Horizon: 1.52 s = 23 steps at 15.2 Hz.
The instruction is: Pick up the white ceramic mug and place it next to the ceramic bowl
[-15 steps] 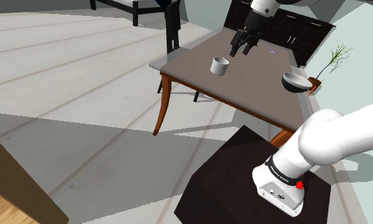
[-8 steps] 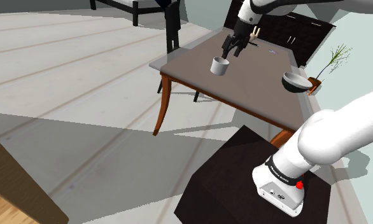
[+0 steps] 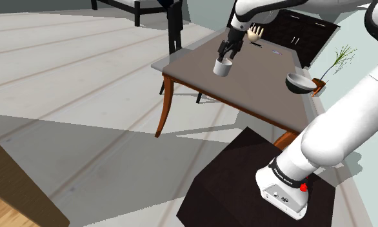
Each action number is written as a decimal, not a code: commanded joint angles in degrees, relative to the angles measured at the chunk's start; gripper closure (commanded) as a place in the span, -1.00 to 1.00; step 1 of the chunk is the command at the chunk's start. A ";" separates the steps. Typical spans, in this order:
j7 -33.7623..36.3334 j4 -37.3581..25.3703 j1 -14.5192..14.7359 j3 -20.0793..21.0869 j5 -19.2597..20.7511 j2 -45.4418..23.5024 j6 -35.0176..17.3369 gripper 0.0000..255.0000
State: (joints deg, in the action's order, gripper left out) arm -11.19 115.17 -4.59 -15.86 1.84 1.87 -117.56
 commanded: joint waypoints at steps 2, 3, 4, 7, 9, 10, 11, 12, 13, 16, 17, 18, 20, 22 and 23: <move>-2.62 -5.45 -0.91 -0.95 -1.89 -6.78 -0.68 -1.00; -3.50 -7.37 -1.34 -1.19 -2.58 -9.06 -0.80 -1.00; -4.36 -9.39 -1.83 -1.36 -3.27 -11.35 -0.85 -1.00; -6.68 -15.81 -3.50 -1.61 -5.28 -18.15 -0.56 -1.00; -6.80 -15.03 -3.62 -1.50 -5.48 -18.72 -1.89 -1.00; -6.88 -14.66 -3.66 -1.46 -5.59 -19.03 -2.55 -1.00; -6.95 -14.31 -3.70 -1.43 -5.70 -19.34 -3.21 -1.00; -7.03 -13.97 -3.75 -1.39 -5.82 -19.67 -3.86 -1.00; -7.11 -13.64 -3.79 -1.35 -5.95 -20.00 -4.51 -1.00; -7.24 -13.14 -3.87 -1.29 -6.15 -20.54 -5.52 -1.00; -7.24 -13.15 -3.87 -1.28 -6.15 -20.55 -5.52 -1.00; -7.24 -13.15 -3.87 -1.28 -6.15 -20.55 -5.52 -1.00; -7.24 -13.15 -3.87 -1.28 -6.15 -20.55 -5.52 -1.00; -7.24 -13.16 -3.87 -1.29 -6.15 -20.55 -5.51 -1.00; -7.24 -13.16 -3.87 -1.29 -6.15 -20.55 -5.51 -1.00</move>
State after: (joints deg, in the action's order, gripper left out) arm -18.42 102.01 -8.46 -17.15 -4.31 -18.67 -123.07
